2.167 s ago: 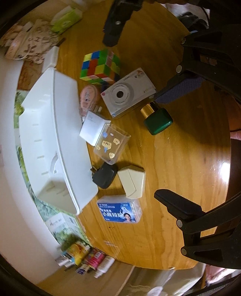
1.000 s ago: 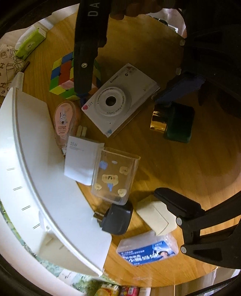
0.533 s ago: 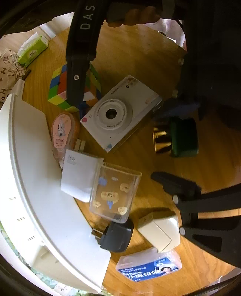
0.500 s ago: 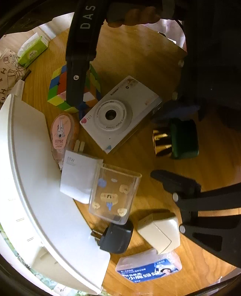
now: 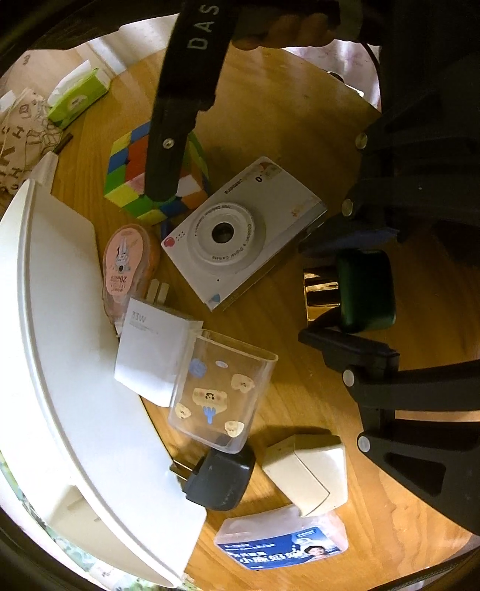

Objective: Organize rigid objects
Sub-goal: 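Grasp the green-and-gold bottle with left gripper while right gripper grasps the Rubik's cube, then carry the cube and bottle over the white tray and open both grippers, then lift both open grippers up and away from the white tray, then grasp the beige plastic piece with left gripper while right gripper grasps the white printed box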

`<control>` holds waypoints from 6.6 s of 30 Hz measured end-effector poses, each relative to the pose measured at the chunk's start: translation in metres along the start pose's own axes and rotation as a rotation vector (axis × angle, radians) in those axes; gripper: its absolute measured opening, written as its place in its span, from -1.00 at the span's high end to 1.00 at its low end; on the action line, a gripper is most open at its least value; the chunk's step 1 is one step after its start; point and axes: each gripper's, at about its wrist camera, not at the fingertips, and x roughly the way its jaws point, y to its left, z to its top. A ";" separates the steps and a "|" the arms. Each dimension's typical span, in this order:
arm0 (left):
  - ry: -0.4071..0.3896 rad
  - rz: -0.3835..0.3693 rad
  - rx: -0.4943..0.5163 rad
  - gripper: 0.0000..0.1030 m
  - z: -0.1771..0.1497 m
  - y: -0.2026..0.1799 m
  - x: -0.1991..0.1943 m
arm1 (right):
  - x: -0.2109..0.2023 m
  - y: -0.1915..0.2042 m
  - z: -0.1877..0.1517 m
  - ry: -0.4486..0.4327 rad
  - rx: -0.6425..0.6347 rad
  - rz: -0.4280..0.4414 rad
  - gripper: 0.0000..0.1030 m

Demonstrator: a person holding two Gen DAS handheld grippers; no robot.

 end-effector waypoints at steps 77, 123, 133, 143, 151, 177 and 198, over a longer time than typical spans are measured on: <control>-0.641 0.179 -0.389 0.18 0.113 0.140 -0.160 | -0.093 0.034 0.117 -0.460 -0.300 0.130 -0.19; -0.632 0.171 -0.400 -0.41 0.109 0.131 -0.159 | -0.096 0.039 0.112 -0.522 -0.281 0.183 -0.50; -0.691 0.170 -0.389 -0.40 0.076 0.106 -0.185 | -0.126 0.038 0.089 -0.557 -0.309 0.199 -0.51; -0.749 0.195 -0.395 -0.40 0.038 0.088 -0.213 | -0.160 0.044 0.063 -0.617 -0.361 0.216 -0.59; -0.735 0.208 -0.430 -0.40 0.005 0.082 -0.218 | -0.171 0.043 0.043 -0.630 -0.384 0.214 -0.60; -0.466 0.267 -0.503 -0.40 -0.060 0.120 -0.170 | -0.113 0.054 -0.021 -0.467 -0.389 0.122 -0.60; -0.101 0.155 -0.447 -0.62 -0.052 0.141 -0.089 | -0.038 0.070 -0.071 -0.221 -0.356 -0.017 -0.60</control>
